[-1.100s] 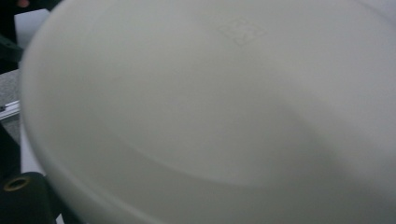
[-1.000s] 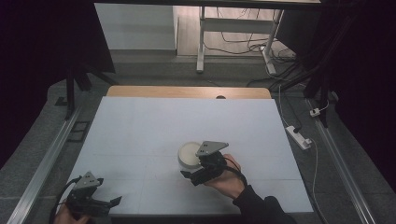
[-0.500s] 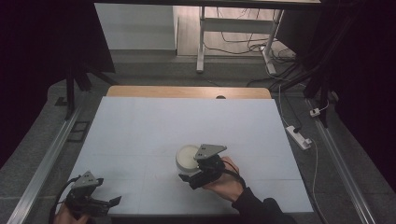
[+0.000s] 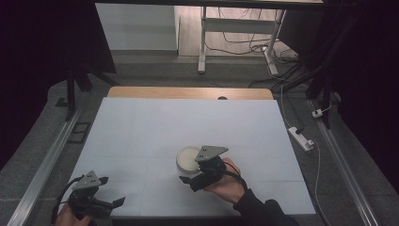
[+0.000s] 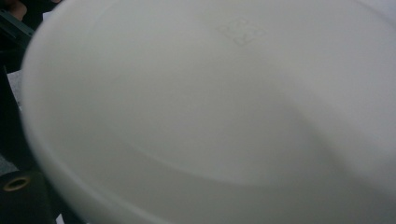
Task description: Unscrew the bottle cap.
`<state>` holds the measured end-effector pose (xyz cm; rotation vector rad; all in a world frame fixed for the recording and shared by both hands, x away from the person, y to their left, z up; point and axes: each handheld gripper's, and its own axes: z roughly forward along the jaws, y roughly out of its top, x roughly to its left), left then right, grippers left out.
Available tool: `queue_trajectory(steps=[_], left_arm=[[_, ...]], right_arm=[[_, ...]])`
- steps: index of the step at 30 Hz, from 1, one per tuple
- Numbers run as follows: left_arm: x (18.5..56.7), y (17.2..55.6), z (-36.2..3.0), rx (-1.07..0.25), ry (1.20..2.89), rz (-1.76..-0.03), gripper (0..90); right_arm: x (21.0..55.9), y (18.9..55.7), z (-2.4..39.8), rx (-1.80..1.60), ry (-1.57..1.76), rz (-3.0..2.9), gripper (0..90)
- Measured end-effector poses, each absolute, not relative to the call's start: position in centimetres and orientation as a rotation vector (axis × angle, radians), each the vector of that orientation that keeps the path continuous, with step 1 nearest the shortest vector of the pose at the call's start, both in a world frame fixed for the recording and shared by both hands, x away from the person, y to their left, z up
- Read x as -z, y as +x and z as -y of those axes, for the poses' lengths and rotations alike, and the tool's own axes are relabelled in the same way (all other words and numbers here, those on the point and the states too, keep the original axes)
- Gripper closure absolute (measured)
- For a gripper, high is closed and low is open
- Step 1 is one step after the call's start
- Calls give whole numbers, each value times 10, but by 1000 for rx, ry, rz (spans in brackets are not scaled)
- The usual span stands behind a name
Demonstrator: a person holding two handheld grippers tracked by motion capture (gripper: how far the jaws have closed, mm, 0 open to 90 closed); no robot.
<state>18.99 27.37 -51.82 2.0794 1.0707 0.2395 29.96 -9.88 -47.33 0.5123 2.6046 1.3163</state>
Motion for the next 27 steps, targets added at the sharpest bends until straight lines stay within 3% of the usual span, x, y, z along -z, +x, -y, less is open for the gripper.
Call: queue_trajectory(steps=[27], left_arm=[[480,229,-211,-269,2123,-785,0]], right_arm=[[469,298,98,-1348,460,-2627,63]])
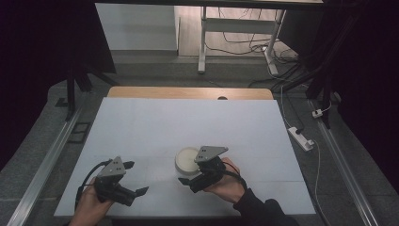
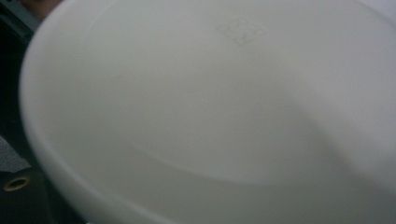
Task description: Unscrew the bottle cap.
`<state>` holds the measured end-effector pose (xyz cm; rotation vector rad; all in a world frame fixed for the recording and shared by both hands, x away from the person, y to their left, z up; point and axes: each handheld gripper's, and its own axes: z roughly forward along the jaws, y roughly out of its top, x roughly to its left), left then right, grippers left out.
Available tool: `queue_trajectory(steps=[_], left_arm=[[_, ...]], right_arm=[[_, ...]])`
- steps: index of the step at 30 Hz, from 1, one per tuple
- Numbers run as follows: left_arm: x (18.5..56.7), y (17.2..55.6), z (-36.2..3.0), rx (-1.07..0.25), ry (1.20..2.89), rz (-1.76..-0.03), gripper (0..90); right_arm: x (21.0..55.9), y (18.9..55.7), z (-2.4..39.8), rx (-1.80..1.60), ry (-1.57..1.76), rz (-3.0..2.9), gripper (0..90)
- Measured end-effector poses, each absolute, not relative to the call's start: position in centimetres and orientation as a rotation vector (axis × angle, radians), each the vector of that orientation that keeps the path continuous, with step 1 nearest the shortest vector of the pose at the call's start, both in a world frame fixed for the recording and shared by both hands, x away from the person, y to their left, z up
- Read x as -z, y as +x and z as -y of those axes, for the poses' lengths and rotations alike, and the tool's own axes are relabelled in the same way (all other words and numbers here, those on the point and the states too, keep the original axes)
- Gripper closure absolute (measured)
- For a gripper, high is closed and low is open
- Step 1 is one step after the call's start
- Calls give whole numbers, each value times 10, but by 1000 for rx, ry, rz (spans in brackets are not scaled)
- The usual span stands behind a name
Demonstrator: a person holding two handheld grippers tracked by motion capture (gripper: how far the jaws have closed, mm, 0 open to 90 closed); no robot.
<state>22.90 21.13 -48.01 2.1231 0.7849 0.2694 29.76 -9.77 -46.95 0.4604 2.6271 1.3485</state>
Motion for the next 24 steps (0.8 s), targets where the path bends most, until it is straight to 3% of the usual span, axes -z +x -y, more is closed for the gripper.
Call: queue_trajectory(steps=[24], left_arm=[[443,288,-145,-116,2171,-351,0]], right_arm=[[471,295,94,-1364,374,-2666,63]])
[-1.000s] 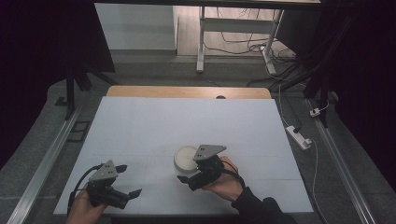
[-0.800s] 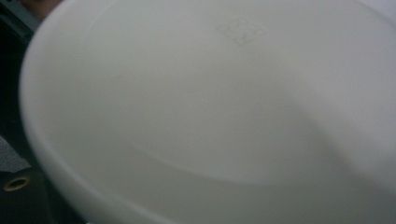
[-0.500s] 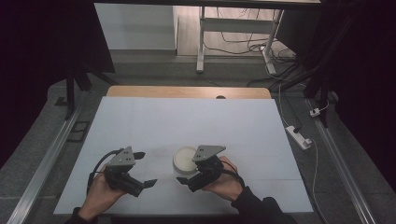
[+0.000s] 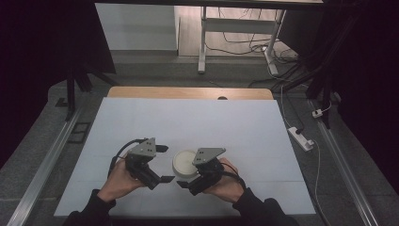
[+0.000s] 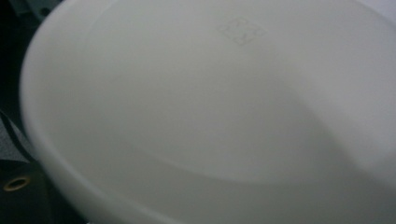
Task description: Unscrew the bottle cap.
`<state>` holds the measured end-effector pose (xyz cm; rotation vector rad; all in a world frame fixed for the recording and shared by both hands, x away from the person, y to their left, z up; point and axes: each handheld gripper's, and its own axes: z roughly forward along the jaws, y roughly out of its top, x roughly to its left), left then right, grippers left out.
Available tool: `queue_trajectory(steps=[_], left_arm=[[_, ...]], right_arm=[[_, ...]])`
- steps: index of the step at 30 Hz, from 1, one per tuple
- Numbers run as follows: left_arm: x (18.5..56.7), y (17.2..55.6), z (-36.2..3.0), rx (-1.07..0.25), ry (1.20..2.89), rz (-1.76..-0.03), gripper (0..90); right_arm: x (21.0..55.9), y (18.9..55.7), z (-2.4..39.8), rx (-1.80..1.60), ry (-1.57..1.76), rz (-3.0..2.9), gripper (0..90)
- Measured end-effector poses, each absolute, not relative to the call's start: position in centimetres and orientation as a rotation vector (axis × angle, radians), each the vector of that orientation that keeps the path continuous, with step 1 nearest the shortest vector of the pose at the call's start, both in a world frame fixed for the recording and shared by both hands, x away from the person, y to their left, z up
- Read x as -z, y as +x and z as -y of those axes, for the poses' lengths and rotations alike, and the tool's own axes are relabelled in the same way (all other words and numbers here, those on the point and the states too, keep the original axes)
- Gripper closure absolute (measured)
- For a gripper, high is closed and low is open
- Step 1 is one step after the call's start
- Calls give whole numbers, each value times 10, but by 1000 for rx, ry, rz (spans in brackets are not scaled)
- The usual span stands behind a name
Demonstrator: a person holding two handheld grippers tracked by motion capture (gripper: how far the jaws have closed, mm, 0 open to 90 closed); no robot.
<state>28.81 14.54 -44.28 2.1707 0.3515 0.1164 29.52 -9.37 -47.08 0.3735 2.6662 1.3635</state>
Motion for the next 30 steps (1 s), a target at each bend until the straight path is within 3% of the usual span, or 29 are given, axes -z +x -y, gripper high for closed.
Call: queue_trajectory(steps=[10,16,30], left_arm=[[435,299,-119,-23,2177,-145,3],[437,300,-114,-5,2141,-106,73],[434,290,-97,-177,2141,-457,79]], right_arm=[[471,292,90,-1375,311,-2698,63],[471,290,88,-1393,278,-2705,63],[471,298,91,-1323,455,-2619,63]])
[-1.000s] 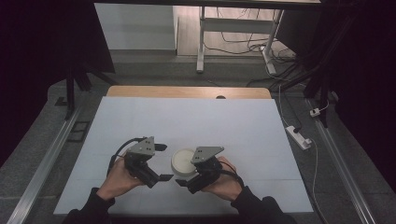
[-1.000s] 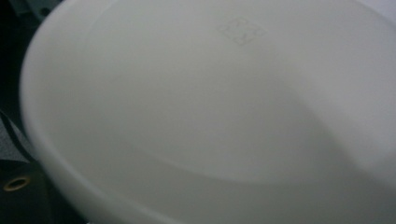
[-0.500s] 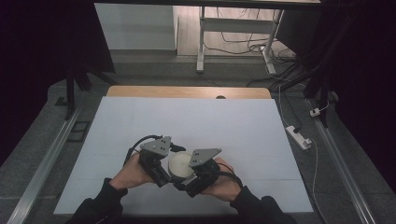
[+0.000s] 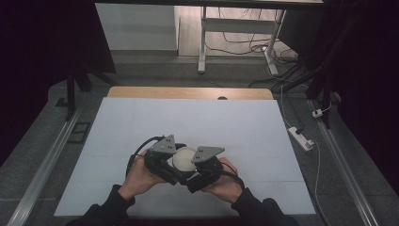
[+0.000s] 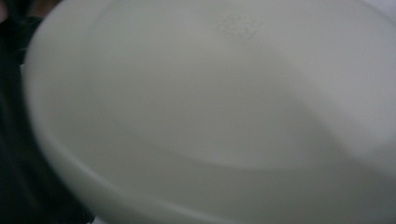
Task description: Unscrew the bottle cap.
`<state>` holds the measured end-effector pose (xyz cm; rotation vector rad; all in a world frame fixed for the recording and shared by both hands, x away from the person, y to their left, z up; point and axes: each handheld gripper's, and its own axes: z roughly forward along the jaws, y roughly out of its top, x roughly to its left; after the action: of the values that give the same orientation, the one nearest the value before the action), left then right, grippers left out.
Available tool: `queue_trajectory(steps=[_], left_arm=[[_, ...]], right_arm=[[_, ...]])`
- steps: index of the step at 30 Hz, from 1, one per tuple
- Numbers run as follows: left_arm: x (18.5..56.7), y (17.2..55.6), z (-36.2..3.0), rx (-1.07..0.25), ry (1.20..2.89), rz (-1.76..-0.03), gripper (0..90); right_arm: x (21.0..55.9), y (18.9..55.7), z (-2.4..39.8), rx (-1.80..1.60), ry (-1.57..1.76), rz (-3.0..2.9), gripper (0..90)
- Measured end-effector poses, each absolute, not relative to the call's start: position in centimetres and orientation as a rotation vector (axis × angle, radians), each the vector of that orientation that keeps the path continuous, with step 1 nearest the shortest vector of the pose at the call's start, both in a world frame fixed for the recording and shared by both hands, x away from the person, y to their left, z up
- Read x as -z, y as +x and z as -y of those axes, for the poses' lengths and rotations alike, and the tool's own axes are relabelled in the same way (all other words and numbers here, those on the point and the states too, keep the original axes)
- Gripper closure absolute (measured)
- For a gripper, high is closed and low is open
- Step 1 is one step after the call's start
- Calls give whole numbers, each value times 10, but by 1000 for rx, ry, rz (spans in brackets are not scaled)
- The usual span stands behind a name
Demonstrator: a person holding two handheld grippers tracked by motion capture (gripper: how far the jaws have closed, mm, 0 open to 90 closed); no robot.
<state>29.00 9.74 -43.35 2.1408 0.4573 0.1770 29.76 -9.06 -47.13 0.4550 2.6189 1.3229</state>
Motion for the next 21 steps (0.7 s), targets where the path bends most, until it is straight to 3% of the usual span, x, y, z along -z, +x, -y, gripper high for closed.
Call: queue_trajectory(steps=[6,9,21], left_arm=[[434,287,-90,-211,2137,-544,77],[432,290,-95,-145,2110,-508,56],[422,291,-126,-3,2160,-154,36]], right_arm=[[474,300,91,-1300,499,-2606,63],[472,299,92,-1313,484,-2605,63],[468,289,88,-1421,299,-2685,63]])
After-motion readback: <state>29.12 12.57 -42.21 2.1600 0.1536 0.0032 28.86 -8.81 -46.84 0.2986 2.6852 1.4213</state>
